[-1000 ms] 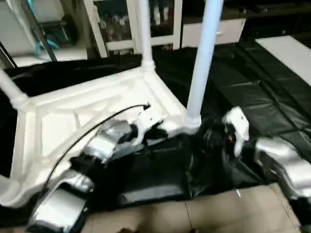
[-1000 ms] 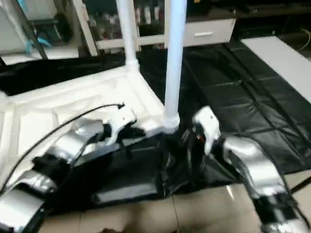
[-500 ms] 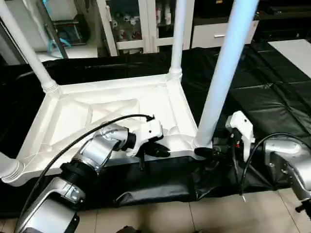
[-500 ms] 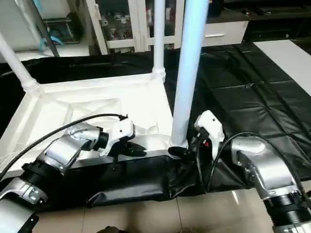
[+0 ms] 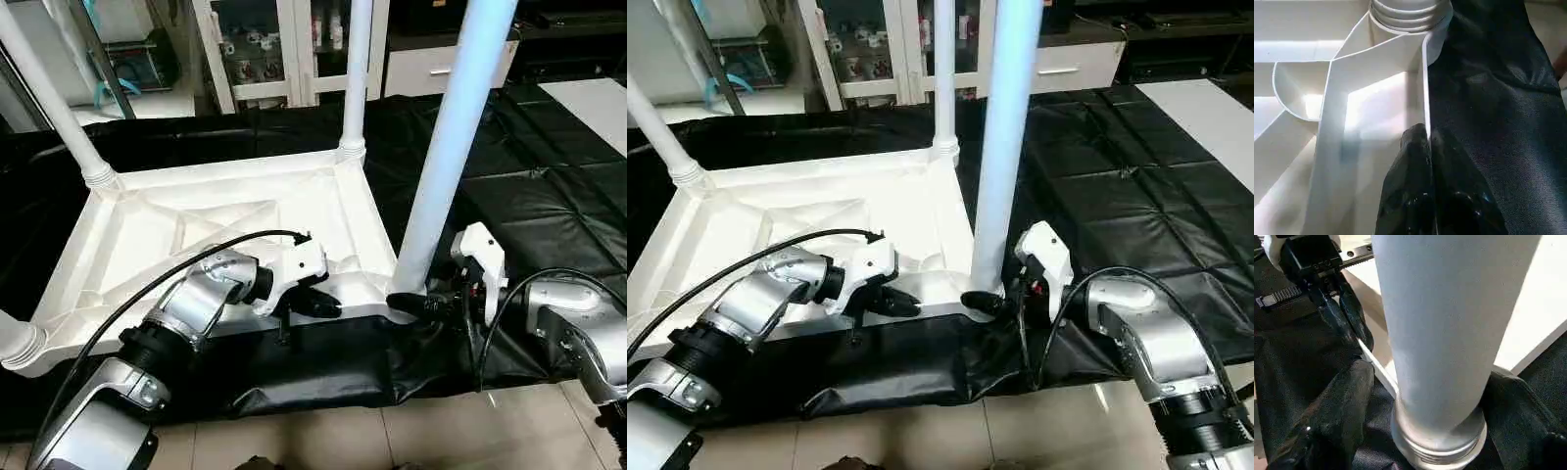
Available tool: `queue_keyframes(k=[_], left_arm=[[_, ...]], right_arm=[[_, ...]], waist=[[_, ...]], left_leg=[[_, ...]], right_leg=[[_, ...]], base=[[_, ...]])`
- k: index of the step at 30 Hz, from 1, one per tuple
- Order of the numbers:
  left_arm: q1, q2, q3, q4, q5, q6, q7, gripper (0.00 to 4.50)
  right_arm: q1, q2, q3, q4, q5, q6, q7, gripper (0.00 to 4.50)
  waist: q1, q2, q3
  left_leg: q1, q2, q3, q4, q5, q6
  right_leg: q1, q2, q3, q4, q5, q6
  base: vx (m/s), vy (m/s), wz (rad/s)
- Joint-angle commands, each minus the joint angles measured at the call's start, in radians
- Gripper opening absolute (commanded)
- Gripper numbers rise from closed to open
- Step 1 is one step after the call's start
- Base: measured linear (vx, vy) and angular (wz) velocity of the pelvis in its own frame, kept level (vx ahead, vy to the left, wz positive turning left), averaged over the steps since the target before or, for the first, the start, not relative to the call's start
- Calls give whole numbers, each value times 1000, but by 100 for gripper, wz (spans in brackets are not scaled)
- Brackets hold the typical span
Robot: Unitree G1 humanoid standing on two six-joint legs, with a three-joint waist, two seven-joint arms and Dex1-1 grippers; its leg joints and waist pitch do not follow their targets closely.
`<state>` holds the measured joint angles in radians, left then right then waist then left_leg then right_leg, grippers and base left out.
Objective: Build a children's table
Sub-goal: Rotate leg to tighten
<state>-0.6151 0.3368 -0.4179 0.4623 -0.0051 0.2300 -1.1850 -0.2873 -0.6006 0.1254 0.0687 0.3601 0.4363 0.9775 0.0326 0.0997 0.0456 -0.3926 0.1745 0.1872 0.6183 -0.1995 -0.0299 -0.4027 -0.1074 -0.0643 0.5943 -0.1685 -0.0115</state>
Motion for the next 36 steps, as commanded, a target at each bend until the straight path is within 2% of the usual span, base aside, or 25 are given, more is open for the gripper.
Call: queue_keyframes(k=[1, 3, 4, 9, 10, 14, 16, 20, 21, 22, 23, 24, 25, 26, 27, 28, 29, 30, 31, 32, 33, 34, 35, 36], left_arm=[[-2, 4, -10, -38, 3, 6, -18, 0], [-4, 5, -9, -36, 3, 7, -19, 0], [-4, 5, -9, -35, 3, 7, -19, 0], [-2, 7, -8, -36, 4, 8, -17, 0], [0, 7, -8, -37, 4, 8, -17, 0], [3, 9, -8, -42, 3, 12, -18, 0], [8, 12, -10, -47, 3, 14, -21, 0], [4, 4, -6, -31, 12, 12, 4, 0], [-10, -18, 11, 6, 23, 6, 63, 0], [-10, -18, 11, 6, 23, 6, 63, 0], [-35, -53, 37, 67, 38, -7, 157, 0], [-48, -69, 49, 98, 45, -13, 204, 0], [-58, -82, 58, 121, 49, -15, 238, 0], [-75, -101, 71, 156, 54, -13, 289, 0], [-85, -113, 78, 177, 56, -12, 319, 0], [-100, -134, 92, 207, 54, -11, 362, 0], [-100, -135, 92, 207, 53, -11, 362, 0], [-113, -151, 102, 231, 53, -10, 400, 0], [-126, -167, 111, 258, 58, -13, 443, 0], [-127, -168, 112, 261, 58, -14, 447, 0], [-157, -202, 131, 316, 65, -12, 537, 0], [-171, -215, 137, 337, 72, -14, 584, 0], [-171, -215, 137, 337, 72, -14, 584, 0], [-188, -232, 146, 367, 79, -17, 637, 0]], right_arm=[[-20, 6, -9, 7, -1, -12, 2, 307], [-24, 11, -9, 14, -4, -14, 4, 296], [-24, 11, -9, 14, -4, -15, 4, 273], [-21, 12, -8, 22, -10, -24, 11, 251], [-20, 11, -7, 25, -11, -26, 13, 229], [-19, 10, -6, 31, -13, -33, 19, 204], [-13, 8, -5, 35, -17, -40, 24, 203], [-14, 32, -16, 66, -28, -56, -16, 195], [-31, 85, -43, 127, -50, -77, -118, 195], [-31, 85, -43, 127, -50, -77, -118, 195], [-57, 151, -73, 207, -76, -106, -246, 195], [-69, 183, -88, 246, -84, -116, -305, 195], [-78, 210, -97, 274, -92, -130, -354, 194], [-93, 250, -106, 317, -111, -150, -437, 194], [-105, 277, -109, 347, -128, -167, -499, 194], [-125, 318, -114, 394, -154, -187, -598, 194], [-125, 318, -114, 395, -155, -188, -599, 194], [-145, 347, -109, 435, -178, -216, -664, 194], [-169, 381, -120, 480, -186, -240, -725, 193], [-171, 385, -122, 485, -187, -243, -731, 193], [-232, 461, -144, 588, -199, -299, -868, 193], [-260, 490, -151, 629, -202, -319, -924, 193], [-260, 490, -151, 629, -202, -319, -924, 193], [-294, 520, -158, 679, -207, -342, -977, 193]], waist=[[-5, -14, -69], [-5, -14, -69], [-5, -16, -69], [-5, -14, -69], [-5, -17, -69], [-4, -15, -70], [-4, -12, -70], [-7, -13, -70], [-9, -10, -69], [-13, -11, -64], [-16, -15, -65], [-23, -13, -61], [-33, -16, -61], [-35, -16, -63], [-46, -12, -58], [-49, -12, -60], [-58, -13, -60], [-64, -14, -61], [-68, -8, -63], [-71, -9, -63], [-76, -10, -66], [-81, -8, -66], [-92, -2, -65], [-92, -6, -68]], left_leg=[[23, 49, -21, -84, -212, 64], [22, 48, -21, -84, -206, 66], [22, 48, -20, -83, -204, 67], [22, 48, -20, -82, -199, 71], [21, 48, -20, -83, -200, 71], [22, 48, -20, -81, -186, 78], [22, 48, -20, -81, -186, 79], [22, 48, -20, -81, -191, 79], [23, 47, -19, -81, -204, 73], [21, 45, -17, -83, -222, 67], [23, 42, -20, -85, -253, 49], [24, 39, -18, -86, -280, 30], [25, 36, -23, -88, -314, 11], [26, 37, -25, -88, -317, 5], [28, 35, -23, -90, -343, -4], [29, 35, -26, -91, -353, -9], [22, 34, -29, -94, -362, -11], [24, 35, -29, -93, -366, -3], [23, 35, -27, -91, -359, 4], [20, 33, -26, -90, -354, 7], [21, 32, -26, -90, -349, 10], [23, 31, -24, -87, -350, 9], [21, 29, -27, -88, -359, 4], [19, 30, -27, -87, -344, 17]], right_leg=[[46, -40, 30, -67, -200, -221], [47, -39, 30, -66, -191, -224], [47, -39, 30, -66, -190, -224], [47, -39, 30, -66, -194, -224], [48, -40, 30, -66, -195, -223], [48, -40, 30, -64, -184, -226], [48, -40, 30, -64, -184, -226], [47, -39, 29, -65, -183, -228], [46, -39, 29, -67, -197, -227], [42, -38, 28, -70, -220, -226], [47, -38, 26, -74, -269, -211], [38, -37, 26, -80, -319, -199], [43, -38, 22, -84, -375, -180], [43, -38, 22, -83, -377, -175], [32, -35, 22, -88, -395, -171], [36, -37, 20, -88, -398, -168], [40, -37, 18, -87, -395, -163], [40, -37, 19, -90, -385, -161], [38, -38, 20, -88, -361, -170], [38, -37, 20, -88, -350, -174], [40, -38, 19, -87, -334, -181], [31, -38, 20, -86, -328, -190], [36, -36, 17, -87, -327, -195], [43, -37, 16, -87, -302, -195]], base=[[0, 0, 0], [0, 0, 0], [0, 0, 0], [0, 0, 0], [0, 0, 0], [0, 0, 0], [0, 0, 0], [0, 0, 0], [0, 0, 0], [0, 0, 0], [0, 0, 0], [0, 0, 0], [0, 0, 0], [0, 0, 0], [0, 0, 0], [0, 0, 0], [0, 0, 0], [0, 0, 0], [0, 0, 0], [0, 0, 0], [0, 0, 0], [0, 0, 0], [0, 0, 0], [0, 0, 0]])
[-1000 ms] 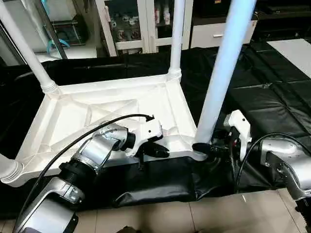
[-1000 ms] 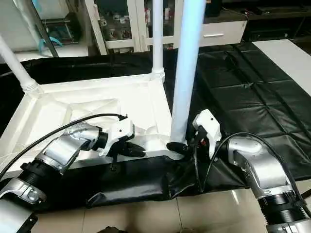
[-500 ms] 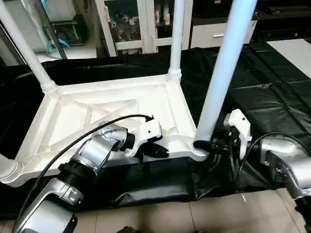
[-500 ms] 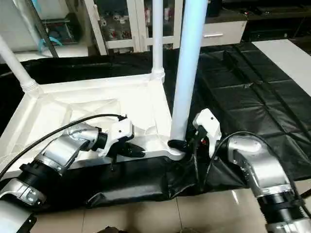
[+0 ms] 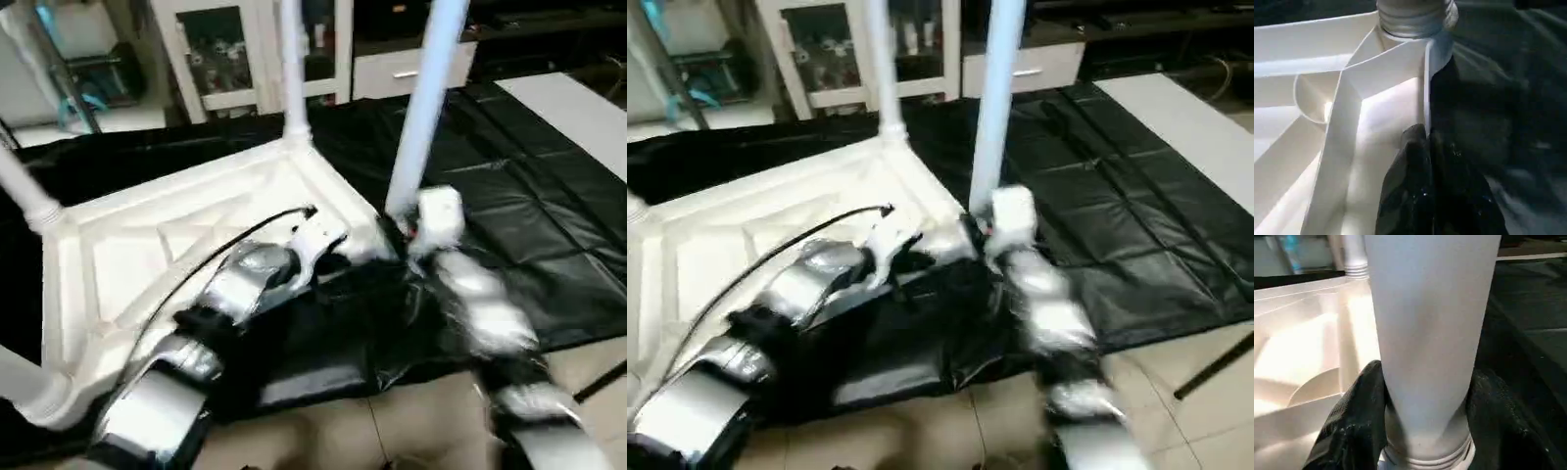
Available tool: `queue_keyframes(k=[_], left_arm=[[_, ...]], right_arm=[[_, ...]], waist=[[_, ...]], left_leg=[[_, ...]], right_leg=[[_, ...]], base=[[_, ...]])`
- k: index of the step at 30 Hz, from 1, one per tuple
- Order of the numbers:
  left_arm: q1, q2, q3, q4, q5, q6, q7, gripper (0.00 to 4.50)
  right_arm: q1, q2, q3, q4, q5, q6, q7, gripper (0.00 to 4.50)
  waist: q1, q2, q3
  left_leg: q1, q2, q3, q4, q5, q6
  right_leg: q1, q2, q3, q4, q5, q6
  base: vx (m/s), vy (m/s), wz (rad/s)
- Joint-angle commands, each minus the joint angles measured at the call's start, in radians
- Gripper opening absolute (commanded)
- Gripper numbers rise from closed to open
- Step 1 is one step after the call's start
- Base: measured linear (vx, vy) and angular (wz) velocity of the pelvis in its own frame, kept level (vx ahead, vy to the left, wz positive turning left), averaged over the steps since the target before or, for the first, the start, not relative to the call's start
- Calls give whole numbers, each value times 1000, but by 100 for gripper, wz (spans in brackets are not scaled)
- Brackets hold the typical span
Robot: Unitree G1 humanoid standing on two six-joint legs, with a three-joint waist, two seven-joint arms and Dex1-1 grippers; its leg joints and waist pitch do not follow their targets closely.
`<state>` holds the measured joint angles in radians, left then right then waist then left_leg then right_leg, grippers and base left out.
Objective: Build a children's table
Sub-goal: Rotate leg to tighten
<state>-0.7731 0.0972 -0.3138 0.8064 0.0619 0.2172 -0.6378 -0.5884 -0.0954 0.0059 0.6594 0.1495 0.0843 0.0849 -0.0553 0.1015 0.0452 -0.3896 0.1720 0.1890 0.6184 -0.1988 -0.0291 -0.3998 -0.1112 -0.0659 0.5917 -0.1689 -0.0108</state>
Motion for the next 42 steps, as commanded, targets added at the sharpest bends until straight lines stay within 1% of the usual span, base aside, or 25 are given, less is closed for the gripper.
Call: queue_keyframes(k=[1, 3, 4, 5, 8, 10, 12, 14, 15, 16, 18, 20, 21, 22, 23, 24, 26, 27, 30, 31, 36, 37, 40, 41, 42], left_arm=[[-44, -8, 50, 49, 20, -8, 146, 0], [-69, -34, 63, 99, 33, -23, 230, 0], [-79, -44, 64, 113, 39, -35, 263, 0], [-83, -49, 67, 117, 39, -44, 278, 0], [-81, -51, 72, 105, 35, -61, 274, 0], [-73, -45, 72, 89, 33, -70, 258, 0], [-64, -34, 70, 80, 30, -85, 228, 0], [-56, -23, 66, 73, 29, -94, 203, 0], [-47, -11, 61, 67, 28, -105, 172, 0], [-36, 0, 57, 55, 26, -113, 146, 0], [-16, 16, 51, 30, 19, -122, 99, 0], [-1, 28, 46, 2, 12, -116, 64, 0], [11, 35, 41, -15, 6, -115, 35, 0], [41, 65, 21, -58, -11, -111, -67, 0], [41, 65, 21, -58, -11, -111, -67, 0], [46, 72, 15, -64, -14, -114, -92, 0], [71, 101, -1, -105, -26, -109, -165, 0], [79, 108, -6, -119, -31, -107, -188, 0], [92, 121, -19, -149, -39, -95, -238, 0], [100, 129, -30, -175, -49, -87, -286, 0], [138, 184, -80, -294, -92, -55, -483, 0], [147, 197, -92, -320, -101, -44, -522, 0], [157, 217, -113, -358, -105, -21, -568, 0], [160, 221, -116, -369, -103, -16, -577, 0], [160, 222, -116, -371, -101, -14, -578, 0]], right_arm=[[-28, 43, -45, 134, -3, -10, -147, 193], [-86, 88, -65, 215, -12, -53, -239, 193], [-120, 118, -68, 251, -16, -78, -283, 193], [-136, 134, -64, 266, -19, -93, -294, 193], [-160, 159, -59, 288, -11, -139, -253, 193], [-155, 162, -63, 269, 3, -162, -204, 193], [-141, 149, -45, 247, -25, -196, -170, 249], [-117, 137, -36, 211, -28, -203, -137, 265], [-82, 121, -28, 159, -27, -206, -102, 272], [-47, 108, -26, 102, -20, -194, -83, 281], [-1, 89, -26, 22, -6, -187, -55, 298], [35, 68, -26, -52, 15, -158, -15, 323], [62, 50, -29, -105, 37, -127, 22, 323], [158, -48, -22, -296, 99, 9, 165, 329], [158, -48, -22, -296, 99, 9, 165, 329], [179, -71, -22, -338, 113, 43, 197, 347], [232, -158, 6, -451, 149, 127, 314, 362], [247, -188, 17, -478, 154, 146, 350, 372], [282, -276, 51, -537, 169, 188, 459, 403], [314, -354, 75, -584, 198, 234, 559, 403], [356, -461, 72, -653, 228, 282, 703, 408], [355, -475, 68, -657, 238, 293, 729, 408], [342, -503, 83, -653, 242, 303, 782, 408], [338, -514, 89, -655, 244, 308, 795, 408], [335, -520, 94, -654, 245, 315, 802, 408]], waist=[[-9, -8, -66], [-12, -14, -70], [-8, -12, -70], [-7, -16, -72], [-1, -18, -82], [8, -19, -87], [13, -16, -86], [16, -17, -84], [10, -16, -82], [9, -7, -81], [7, -13, -82], [6, -1, -78], [8, -5, -79], [12, -36, -77], [24, -24, -76], [27, -17, -77], [33, -23, -74], [38, -12, -72], [41, -15, -67], [44, -15, -66], [59, -10, -69], [60, -9, -70], [70, -9, -68], [72, -2, -67], [75, -6, -68]], left_leg=[[16, 33, -26, -85, -339, 27], [18, 33, -27, -84, -324, 31], [20, 35, -27, -85, -315, 35], [13, 35, -26, -83, -280, 51], [7, 35, -22, -70, -149, 118], [4, 35, -20, -59, -41, 191], [3, 36, -21, -54, -6, 224], [3, 37, -19, -55, -23, 235], [-3, 37, -21, -56, -40, 234], [1, 37, -22, -56, -46, 230], [5, 41, -21, -58, -64, 222], [8, 43, -21, -63, -95, 206], [9, 45, -21, -63, -100, 196], [7, 45, -19, -66, -102, 204], [7, 48, -22, -66, -94, 207], [12, 49, -20, -65, -80, 212], [11, 48, -17, -68, -101, 194], [14, 47, -19, -70, -116, 180], [17, 50, -16, -78, -209, 128], [19, 50, -16, -79, -229, 115], [17, 54, -18, -82, -202, 108], [21, 54, -16, -80, -200, 107], [23, 55, -14, -81, -202, 100], [23, 54, -14, -81, -208, 97], [24, 55, -13, -82, -210, 90]], right_leg=[[32, -35, 20, -81, -289, -208], [35, -34, 18, -80, -289, -213], [36, -35, 18, -82, -277, -214], [40, -37, 19, -76, -236, -222], [49, -39, 17, -58, -75, -252], [52, -40, 16, -43, 38, -272], [51, -40, 14, -41, 49, -276], [52, -40, 13, -44, 18, -274], [55, -42, 12, -43, -3, -270], [54, -39, 11, -44, -13, -262], [52, -38, 13, -49, -30, -265], [50, -33, 13, -51, -55, -266], [48, -32, 14, -48, -54, -267], [56, -31, 18, -52, -50, -263], [60, -35, 20, -47, -48, -257], [50, -33, 21, -48, -47, -257], [46, -33, 23, -51, -80, -256], [52, -33, 22, -53, -101, -250], [45, -34, 26, -66, -187, -233], [45, -33, 27, -68, -203, -228], [43, -38, 31, -61, -164, -229], [39, -36, 31, -61, -155, -233], [38, -36, 31, -61, -156, -236], [38, -36, 31, -61, -162, -234], [38, -35, 31, -62, -167, -230]], base=[[0, 0, 0], [0, 0, 0], [0, 0, 0], [0, 0, 0], [0, 0, 0], [0, 0, 0], [0, 0, 0], [0, 0, 0], [0, 0, 0], [0, 0, 0], [0, 0, 0], [0, 0, 0], [0, 0, 0], [0, 0, 0], [0, 0, 0], [0, 0, 0], [0, 0, 0], [0, 0, 0], [0, 0, 0], [0, 0, 0], [0, 0, 0], [0, 0, 0], [0, 0, 0], [0, 0, 0], [0, 0, 0]])
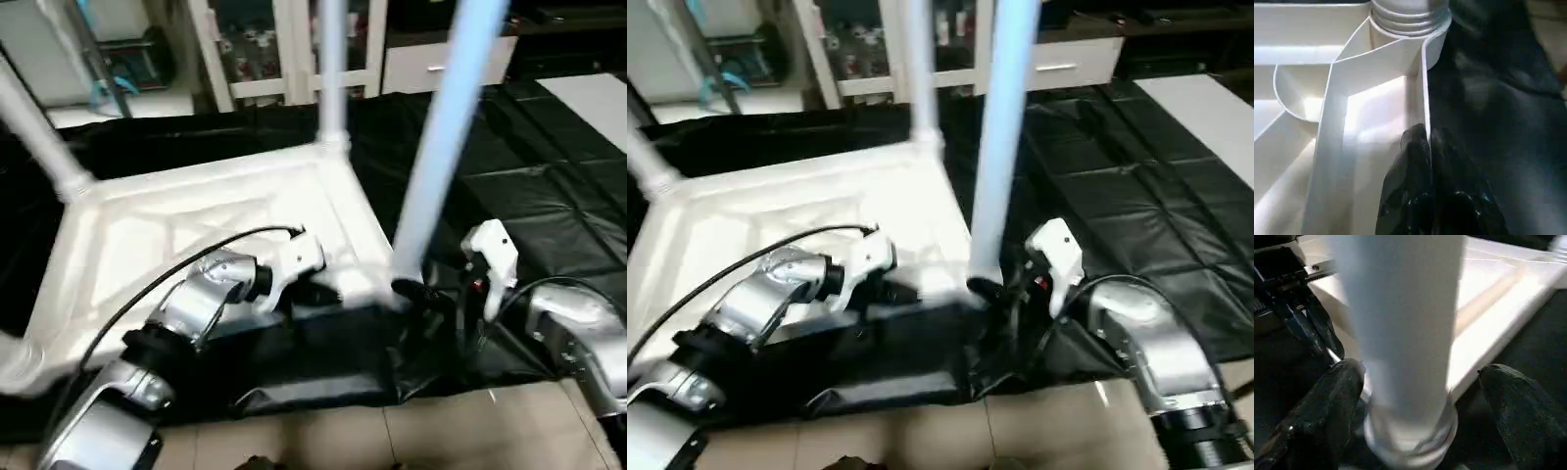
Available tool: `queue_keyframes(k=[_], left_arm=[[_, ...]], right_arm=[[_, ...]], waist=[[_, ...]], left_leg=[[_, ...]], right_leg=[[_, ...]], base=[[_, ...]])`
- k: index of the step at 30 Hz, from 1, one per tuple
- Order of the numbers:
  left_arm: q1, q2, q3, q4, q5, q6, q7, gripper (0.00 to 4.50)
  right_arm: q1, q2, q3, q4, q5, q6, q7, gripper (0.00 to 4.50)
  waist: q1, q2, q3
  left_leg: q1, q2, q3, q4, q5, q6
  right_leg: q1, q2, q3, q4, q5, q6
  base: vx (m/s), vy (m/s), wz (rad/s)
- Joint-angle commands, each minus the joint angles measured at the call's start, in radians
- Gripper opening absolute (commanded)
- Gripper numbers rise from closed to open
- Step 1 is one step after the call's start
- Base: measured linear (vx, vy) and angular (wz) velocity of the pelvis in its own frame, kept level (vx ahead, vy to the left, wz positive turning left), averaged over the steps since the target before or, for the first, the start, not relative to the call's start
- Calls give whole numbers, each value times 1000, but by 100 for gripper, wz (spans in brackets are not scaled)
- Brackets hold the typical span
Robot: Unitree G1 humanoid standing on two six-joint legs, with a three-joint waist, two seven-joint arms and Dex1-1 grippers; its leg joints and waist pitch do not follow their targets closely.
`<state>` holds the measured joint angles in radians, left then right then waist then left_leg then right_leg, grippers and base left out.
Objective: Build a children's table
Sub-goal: Rotate leg to tighten
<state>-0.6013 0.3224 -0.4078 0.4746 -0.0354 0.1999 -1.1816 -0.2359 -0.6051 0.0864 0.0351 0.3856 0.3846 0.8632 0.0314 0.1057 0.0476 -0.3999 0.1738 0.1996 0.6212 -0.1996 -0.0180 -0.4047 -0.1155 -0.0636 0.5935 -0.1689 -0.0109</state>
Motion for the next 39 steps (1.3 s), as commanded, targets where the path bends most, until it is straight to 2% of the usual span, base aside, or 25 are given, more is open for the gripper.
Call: queue_keyframes(k=[1, 2, 3, 7, 8, 9, 12, 15, 16, 17, 19, 26, 28, 35, 37, 39], left_arm=[[-11, -3, -22, -40, -4, 4, -35, 0], [-11, -3, -23, -42, -1, 6, -37, 0], [-10, -3, -23, -44, 1, 7, -38, 0], [-5, 5, -25, -60, 3, 18, -38, 0], [-3, 7, -25, -66, 4, 23, -36, 0], [-1, 11, -25, -74, 8, 28, -35, 0], [-10, 9, -22, -62, 17, 16, -24, 0], [-11, 10, -23, -59, 18, 15, -24, 0], [-11, 11, -24, -59, 20, 12, -23, 0], [-10, 12, -24, -59, 21, 11, -23, 0], [-7, 17, -26, -65, 24, 12, -24, 0], [1, 20, -34, -87, 28, 24, -26, 0], [5, 23, -38, -92, 29, 25, -31, 0], [14, 55, -60, -106, 48, 23, -54, 0], [6, 45, -56, -91, 55, 17, -35, 0], [0, 35, -50, -74, 61, 11, -13, 0]], right_arm=[[-18, -11, 14, -29, 9, 15, 25, 408], [-25, -21, 28, -20, 0, 18, 45, 408], [-30, -29, 40, -11, -6, 20, 63, 408], [-41, -39, 55, 11, -16, 20, 108, 408], [-43, -41, 57, 14, -19, 18, 115, 392], [-50, -44, 60, 26, -20, 17, 135, 382], [-62, -46, 61, 47, -20, 13, 162, 362], [-69, -49, 66, 59, -22, 6, 168, 337], [-70, -49, 67, 63, -24, 4, 172, 331], [-72, -49, 67, 66, -26, 4, 174, 317], [-75, -49, 66, 70, -29, 5, 184, 297], [-90, -54, 67, 90, -36, -3, 211, 254], [-91, -55, 67, 95, -37, -5, 215, 229], [-92, -54, 69, 113, -46, -6, 240, 206], [-99, -33, 61, 133, -44, -6, 226, 204], [-105, -8, 53, 152, -51, -11, 188, 203]], waist=[[-8, -8, -71], [-6, -10, -70], [-5, -14, -72], [-6, -14, -73], [-5, -14, -74], [-4, -8, -75], [-5, -16, -76], [-3, -14, -75], [-5, -19, -75], [-4, -17, -76], [-4, -20, -77], [-2, -20, -78], [0, -23, -78], [-2, -22, -77], [-2, -26, -77], [-4, -23, -77]], left_leg=[[38, 53, -23, -85, -214, 75], [39, 52, -21, -85, -224, 67], [35, 52, -24, -86, -220, 64], [30, 50, -24, -84, -203, 72], [30, 50, -24, -82, -192, 78], [30, 50, -25, -81, -181, 83], [27, 49, -24, -78, -165, 96], [29, 50, -24, -79, -171, 95], [28, 50, -24, -79, -170, 94], [29, 50, -24, -78, -167, 95], [28, 50, -24, -77, -158, 99], [28, 50, -24, -74, -136, 110], [27, 51, -24, -73, -125, 117], [27, 51, -24, -73, -132, 117], [27, 50, -23, -73, -139, 113], [28, 49, -23, -73, -145, 108]], right_leg=[[40, -31, 29, -64, -171, -228], [39, -30, 29, -65, -174, -228], [44, -31, 27, -61, -169, -228], [47, -34, 28, -60, -162, -223], [46, -34, 27, -60, -155, -224], [47, -35, 27, -58, -144, -226], [49, -34, 25, -57, -127, -232], [47, -33, 26, -60, -156, -229], [48, -33, 26, -60, -157, -228], [48, -34, 26, -59, -156, -229], [48, -33, 26, -57, -150, -230], [48, -34, 25, -56, -151, -231], [48, -35, 26, -54, -143, -233], [47, -33, 25, -55, -156, -229], [47, -33, 25, -56, -163, -231], [44, -33, 25, -57, -173, -229]], base=[[0, 0, 0], [0, 0, 0], [0, 0, 0], [0, 0, 0], [0, 0, 0], [0, 0, 0], [0, 0, 0], [0, 0, 0], [0, 0, 0], [0, 0, 0], [0, 0, 0], [0, 0, 0], [0, 0, 0], [0, 0, 0], [0, 0, 0], [0, 0, 0]])
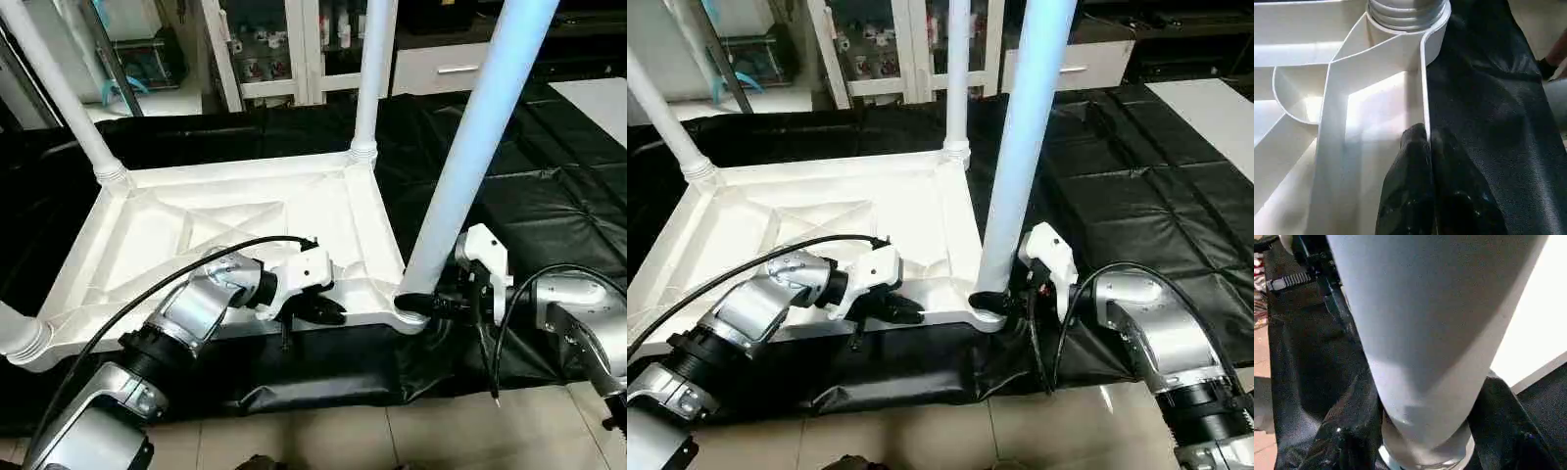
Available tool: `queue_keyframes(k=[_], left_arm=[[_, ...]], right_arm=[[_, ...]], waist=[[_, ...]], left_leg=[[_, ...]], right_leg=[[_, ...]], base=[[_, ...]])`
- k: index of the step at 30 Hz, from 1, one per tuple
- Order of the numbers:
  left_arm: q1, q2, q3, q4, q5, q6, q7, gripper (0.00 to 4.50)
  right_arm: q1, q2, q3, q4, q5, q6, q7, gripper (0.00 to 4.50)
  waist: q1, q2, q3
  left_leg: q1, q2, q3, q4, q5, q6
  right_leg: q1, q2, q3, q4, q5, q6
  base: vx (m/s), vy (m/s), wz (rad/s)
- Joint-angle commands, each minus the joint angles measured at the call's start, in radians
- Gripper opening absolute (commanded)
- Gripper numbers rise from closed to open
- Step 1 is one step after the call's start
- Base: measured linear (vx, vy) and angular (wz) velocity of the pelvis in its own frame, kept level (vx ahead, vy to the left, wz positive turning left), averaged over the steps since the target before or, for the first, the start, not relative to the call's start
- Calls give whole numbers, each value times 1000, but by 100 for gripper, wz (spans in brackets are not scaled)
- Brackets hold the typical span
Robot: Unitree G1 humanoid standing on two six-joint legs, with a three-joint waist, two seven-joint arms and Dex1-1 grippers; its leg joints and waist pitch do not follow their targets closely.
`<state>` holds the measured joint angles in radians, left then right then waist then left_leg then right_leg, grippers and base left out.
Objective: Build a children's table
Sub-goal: Rotate leg to tighten
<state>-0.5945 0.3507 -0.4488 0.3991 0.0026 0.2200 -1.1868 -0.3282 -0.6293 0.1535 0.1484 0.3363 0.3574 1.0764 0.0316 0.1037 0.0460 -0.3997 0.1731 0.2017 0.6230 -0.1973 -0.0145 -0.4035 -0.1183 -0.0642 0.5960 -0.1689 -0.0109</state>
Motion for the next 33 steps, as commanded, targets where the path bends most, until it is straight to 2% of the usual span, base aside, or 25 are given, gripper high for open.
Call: queue_keyframes(k=[1, 4, 7, 8, 9, 11, 12, 13, 14, 15, 16, 17, 18, 19, 21, 22, 23, 26, 27, 28, 29, 30, 31, 32, 33], left_arm=[[-9, 1, -5, 10, 23, -9, 7, 0], [-21, -42, 24, 56, 23, -12, 97, 0], [-45, -105, 59, 129, 25, -7, 211, 0], [-51, -118, 63, 146, 26, -10, 228, 0], [-58, -132, 66, 162, 26, -13, 243, 0], [-69, -149, 66, 190, 30, -18, 261, 0], [-90, -174, 68, 234, 43, -24, 301, 0], [-90, -174, 68, 234, 43, -24, 301, 0], [-100, -186, 71, 255, 48, -24, 320, 0], [-121, -210, 82, 298, 60, -33, 359, 0], [-127, -216, 84, 309, 62, -34, 370, 0], [-138, -228, 90, 330, 67, -37, 391, 0], [-149, -238, 92, 351, 77, -44, 421, 0], [-160, -248, 96, 372, 85, -47, 450, 0], [-173, -259, 99, 393, 91, -51, 477, 0], [-177, -263, 100, 400, 93, -54, 485, 0], [-183, -270, 100, 413, 98, -61, 494, 0], [-180, -263, 102, 409, 101, -71, 477, 0], [-179, -260, 103, 408, 102, -76, 468, 0], [-173, -253, 103, 401, 100, -77, 453, 0], [-169, -246, 102, 399, 100, -83, 439, 0], [-165, -238, 100, 397, 100, -91, 425, 0], [-159, -228, 97, 394, 99, -99, 406, 0], [-153, -220, 95, 389, 98, -104, 392, 0], [-148, -211, 93, 382, 97, -108, 376, 0]], right_arm=[[-16, 31, -18, 51, -13, 6, -53, 203], [-39, 127, -54, 118, -48, -12, -232, 202], [-49, 267, -97, 172, -62, -11, -452, 199], [-53, 300, -105, 188, -64, -11, -501, 199], [-58, 333, -114, 207, -68, -17, -551, 199], [-75, 383, -132, 255, -85, -38, -651, 199], [-105, 450, -150, 340, -119, -77, -799, 199], [-105, 450, -150, 340, -119, -77, -799, 199], [-123, 477, -155, 381, -140, -99, -867, 199], [-169, 540, -177, 470, -161, -144, -983, 199], [-182, 555, -182, 493, -167, -157, -1015, 199], [-209, 587, -194, 540, -177, -181, -1078, 199], [-239, 617, -207, 587, -181, -204, -1144, 199], [-264, 637, -209, 625, -199, -227, -1216, 199], [-300, 665, -214, 676, -201, -262, -1259, 199], [-313, 675, -212, 696, -207, -279, -1275, 199], [-348, 701, -207, 741, -209, -333, -1263, 199], [-360, 719, -216, 721, -181, -393, -1161, 199], [-360, 724, -225, 710, -165, -404, -1120, 199], [-341, 719, -227, 660, -147, -405, -1069, 234], [-322, 710, -220, 614, -138, -406, -1026, 255], [-303, 698, -207, 571, -136, -406, -1001, 269], [-275, 681, -191, 508, -122, -391, -954, 272], [-256, 667, -179, 464, -104, -367, -912, 272], [-235, 651, -170, 413, -80, -335, -870, 280]], waist=[[-6, -21, -73], [-14, -22, -70], [-39, -21, -63], [-42, -20, -63], [-50, -22, -64], [-66, -19, -64], [-72, -30, -64], [-85, -23, -63], [-89, -21, -63], [-97, -16, -61], [-104, -19, -62], [-116, -1, -61], [-129, -2, -62], [-138, -8, -61], [-143, 0, -64], [-145, -3, -64], [-149, -1, -63], [-155, -7, -64], [-157, -10, -67], [-160, -21, -67], [-158, -15, -68], [-155, -15, -71], [-151, -19, -74], [-151, -32, -75], [-145, -28, -78]], left_leg=[[28, 50, -25, -76, -162, 97], [27, 46, -27, -81, -207, 69], [32, 41, -29, -89, -309, 13], [34, 41, -32, -91, -322, 3], [29, 40, -36, -94, -338, -10], [28, 38, -36, -95, -363, -14], [26, 38, -38, -95, -368, -14], [29, 36, -40, -96, -390, -27], [28, 37, -42, -98, -399, -29], [28, 37, -44, -99, -428, -33], [28, 36, -43, -99, -442, -33], [34, 33, -48, -99, -478, -50], [36, 33, -50, -100, -512, -54], [30, 33, -52, -103, -522, -52], [40, 34, -50, -102, -538, -47], [39, 35, -51, -103, -538, -43], [37, 35, -50, -104, -543, -39], [32, 36, -48, -103, -532, -17], [27, 35, -47, -102, -505, -3], [21, 36, -46, -102, -481, 14], [21, 36, -46, -102, -468, 23], [23, 39, -44, -100, -437, 36], [22, 41, -42, -97, -392, 57], [18, 40, -39, -96, -364, 76], [16, 44, -40, -92, -302, 110]], right_leg=[[42, -29, 25, -61, -188, -228], [42, -29, 24, -67, -249, -212], [32, -27, 23, -82, -364, -174], [33, -26, 22, -82, -373, -173], [39, -26, 19, -81, -373, -167], [33, -27, 19, -83, -371, -165], [35, -30, 19, -83, -387, -163], [32, -30, 17, -87, -407, -158], [34, -30, 16, -89, -406, -157], [34, -29, 15, -90, -401, -154], [30, -28, 15, -92, -402, -156], [26, -29, 12, -90, -408, -161], [25, -29, 9, -94, -413, -162], [32, -29, 5, -96, -405, -160], [25, -26, 5, -99, -367, -174], [28, -26, 5, -97, -351, -179], [31, -26, 3, -96, -340, -185], [36, -31, 4, -94, -324, -195], [42, -31, 5, -90, -296, -203], [46, -32, 5, -90, -284, -206], [48, -33, 5, -87, -277, -208], [47, -33, 7, -86, -248, -213], [50, -35, 10, -83, -196, -223], [53, -33, 10, -83, -169, -225], [56, -35, 10, -73, -120, -235]], base=[[0, 0, 0], [0, 0, 0], [0, 0, 0], [0, 0, 0], [0, 0, 0], [0, 0, 0], [0, 0, 0], [0, 0, 0], [0, 0, 0], [0, 0, 0], [0, 0, 0], [0, 0, 0], [0, 0, 0], [0, 0, 0], [0, 0, 0], [0, 0, 0], [0, 0, 0], [0, 0, 0], [0, 0, 0], [0, 0, 0], [0, 0, 0], [0, 0, 0], [0, 0, 0], [0, 0, 0], [0, 0, 0]])
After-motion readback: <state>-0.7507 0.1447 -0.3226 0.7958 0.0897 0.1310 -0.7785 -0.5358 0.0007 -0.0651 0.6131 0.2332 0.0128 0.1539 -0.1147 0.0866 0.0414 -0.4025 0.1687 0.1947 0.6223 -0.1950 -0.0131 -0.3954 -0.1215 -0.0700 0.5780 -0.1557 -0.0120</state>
